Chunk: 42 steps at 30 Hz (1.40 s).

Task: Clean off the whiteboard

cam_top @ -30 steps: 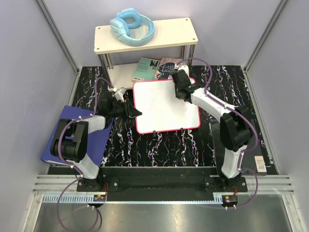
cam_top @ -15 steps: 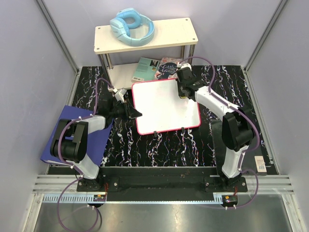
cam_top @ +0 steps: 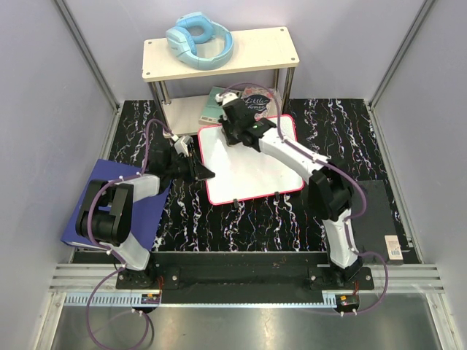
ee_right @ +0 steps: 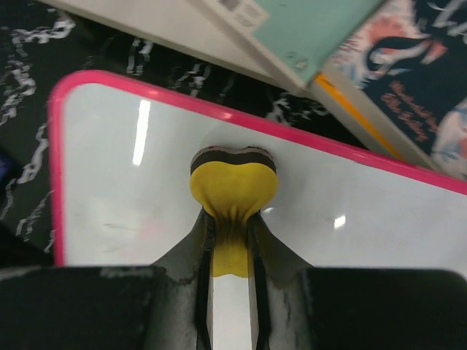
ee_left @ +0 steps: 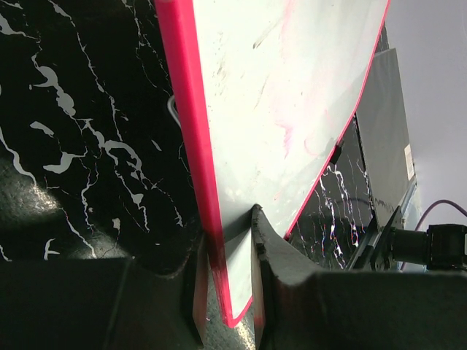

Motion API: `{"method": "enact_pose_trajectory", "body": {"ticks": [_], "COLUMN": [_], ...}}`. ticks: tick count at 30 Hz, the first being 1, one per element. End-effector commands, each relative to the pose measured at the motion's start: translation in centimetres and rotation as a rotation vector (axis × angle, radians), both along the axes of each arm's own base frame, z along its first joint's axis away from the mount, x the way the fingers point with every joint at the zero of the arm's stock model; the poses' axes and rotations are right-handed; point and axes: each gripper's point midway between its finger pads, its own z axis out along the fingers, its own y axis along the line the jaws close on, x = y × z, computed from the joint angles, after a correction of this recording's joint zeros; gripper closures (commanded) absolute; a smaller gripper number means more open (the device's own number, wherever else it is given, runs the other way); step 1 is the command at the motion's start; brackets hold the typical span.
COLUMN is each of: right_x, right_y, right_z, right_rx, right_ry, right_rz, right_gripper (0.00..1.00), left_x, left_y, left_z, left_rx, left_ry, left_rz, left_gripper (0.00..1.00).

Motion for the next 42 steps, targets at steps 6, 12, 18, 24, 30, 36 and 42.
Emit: {"method": "enact_pose_trajectory", "body": {"ticks": [6,12,18,24,30,36,42], "right_x": [-1.8,-3.6,-8.3,-11.7,-12.7,-10.2,-6.6], "right_y": [4.2,2.9,3.4,0.8,-4.1,-8.9,-13.4], "right_z": [-2.7,-3.8,-8.1,-11.2,-13.5,-13.5,-9.9], "right_rx": [-0.051,-0.177,-0.231,-0.294,-0.461,-0.379,-0.293], "right_ry": [0.044,0.039,0.121,0.172,0.156,0.19,0.14], "right_rz": [0.108,0.116,0.158,0.163,0.088,-0.111,-0.277], "right_gripper": [1.0,1.0,1.0,1.0,1.0,1.0,1.0], "left_x": [-0.2,-0.1,-0.1,-0.1,-0.1,-0.2,-0.1], "left_y": [0.7,0.7,0.8,0.7,0.7,0.7,0.8], "left_z": [-3.2,-3.2,-3.2,-3.1,-3.0,-2.7,-2.6], "left_rx": [0.169,0.17,0.176,0.171,0.168,0.168,0.173], "left_ry": [-0.032,-0.031,-0.031,-0.033,-0.037,-0.042,-0.048], "left_rz": [0.003,0.005,0.007,0.005,0.007,0.005,0.007], "left_gripper": [1.0,1.0,1.0,1.0,1.0,1.0,1.0]}}
